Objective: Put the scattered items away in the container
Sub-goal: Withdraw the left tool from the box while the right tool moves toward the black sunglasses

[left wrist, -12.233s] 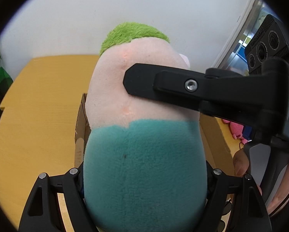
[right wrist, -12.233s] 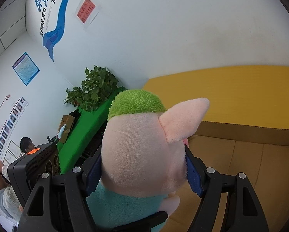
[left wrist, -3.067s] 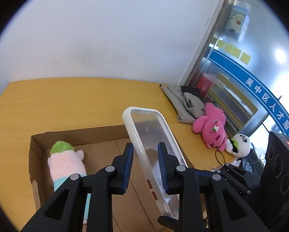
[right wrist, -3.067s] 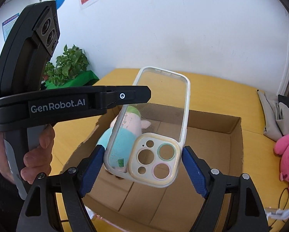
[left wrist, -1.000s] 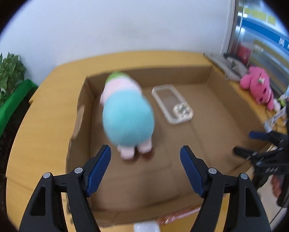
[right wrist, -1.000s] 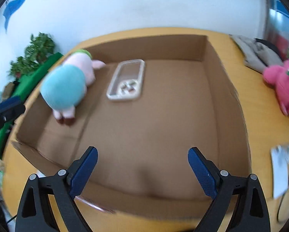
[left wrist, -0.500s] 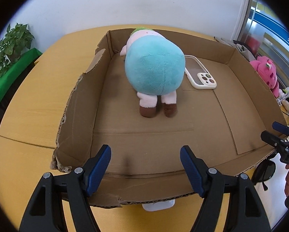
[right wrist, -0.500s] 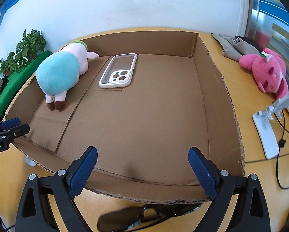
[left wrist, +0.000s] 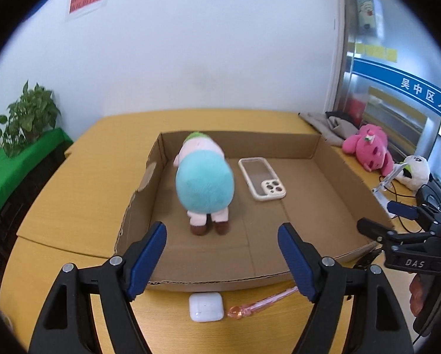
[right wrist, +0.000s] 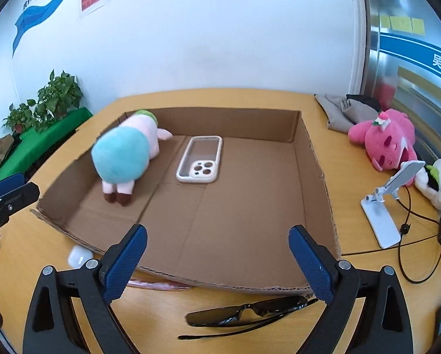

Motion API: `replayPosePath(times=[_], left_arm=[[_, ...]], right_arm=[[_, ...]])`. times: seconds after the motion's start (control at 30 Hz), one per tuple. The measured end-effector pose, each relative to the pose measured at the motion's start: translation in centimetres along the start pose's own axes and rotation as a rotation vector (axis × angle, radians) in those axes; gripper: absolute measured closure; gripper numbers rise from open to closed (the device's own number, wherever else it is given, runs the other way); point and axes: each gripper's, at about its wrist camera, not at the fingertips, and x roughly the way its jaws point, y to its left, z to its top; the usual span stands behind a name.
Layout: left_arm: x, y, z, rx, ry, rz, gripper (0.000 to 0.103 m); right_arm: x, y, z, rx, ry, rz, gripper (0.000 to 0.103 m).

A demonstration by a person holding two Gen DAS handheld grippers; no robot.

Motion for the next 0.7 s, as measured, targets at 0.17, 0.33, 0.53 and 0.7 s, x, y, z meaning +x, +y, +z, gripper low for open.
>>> replayPosePath(times=[0.17, 0.33, 0.53, 0.7], left_arm=[[-1.4, -1.5, 0.1, 0.014, -0.041, -0.011, 0.025], [-1.2, -1.8, -0.1, 0.007, -0.045, -0.008, 0.025], [-0.8, -2.0, -0.4, 0.005, -0.035, -0.008, 0.025], [-0.3, -1.9, -0.7, -0.004, -0.016, -0.015, 0.025]], right_arm=[[-1.0, 0.4, -0.1, 0.002, -0.017, -0.004, 0.004], [-1.2, 0.3, -0.3, 0.012, -0.017, -0.008, 0.004], [-1.4, 0.4, -0.6, 0.014, -0.013, -0.005, 0.004], [-1.5, 0.4, -0.7, 0.01, -0.009, -0.003, 0.004]])
